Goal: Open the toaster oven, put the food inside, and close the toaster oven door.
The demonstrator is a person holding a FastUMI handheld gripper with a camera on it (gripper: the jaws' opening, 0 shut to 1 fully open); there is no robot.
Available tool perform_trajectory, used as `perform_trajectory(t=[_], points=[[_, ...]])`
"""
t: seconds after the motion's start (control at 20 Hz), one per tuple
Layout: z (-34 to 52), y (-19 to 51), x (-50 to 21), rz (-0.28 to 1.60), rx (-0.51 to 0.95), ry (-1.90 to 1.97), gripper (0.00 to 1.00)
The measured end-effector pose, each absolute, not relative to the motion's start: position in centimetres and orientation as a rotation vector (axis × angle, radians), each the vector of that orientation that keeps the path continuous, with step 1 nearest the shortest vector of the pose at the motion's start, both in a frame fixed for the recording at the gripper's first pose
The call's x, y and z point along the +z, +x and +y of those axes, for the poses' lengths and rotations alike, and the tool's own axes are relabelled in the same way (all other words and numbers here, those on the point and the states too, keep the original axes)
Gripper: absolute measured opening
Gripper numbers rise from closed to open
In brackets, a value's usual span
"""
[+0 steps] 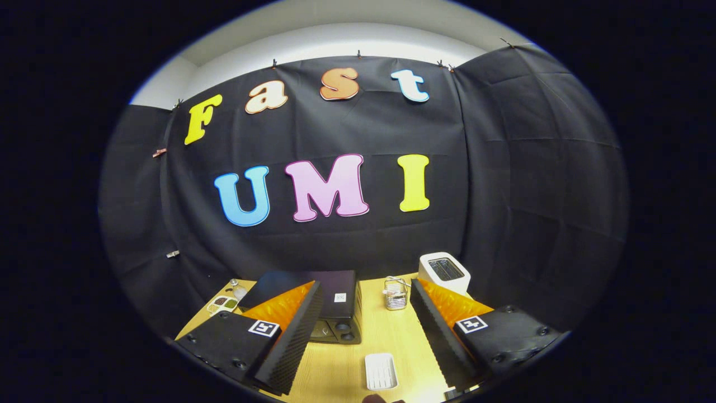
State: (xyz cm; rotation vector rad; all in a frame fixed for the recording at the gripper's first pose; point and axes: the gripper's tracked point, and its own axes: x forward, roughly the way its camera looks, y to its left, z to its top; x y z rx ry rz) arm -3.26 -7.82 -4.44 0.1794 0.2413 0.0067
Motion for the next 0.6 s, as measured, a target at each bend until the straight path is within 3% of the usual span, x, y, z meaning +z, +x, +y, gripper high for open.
perform_trajectory(t=[0.6], points=[[-13.5, -2.8, -2.6, 0.203, -0.033, 0.18, 0.98]])
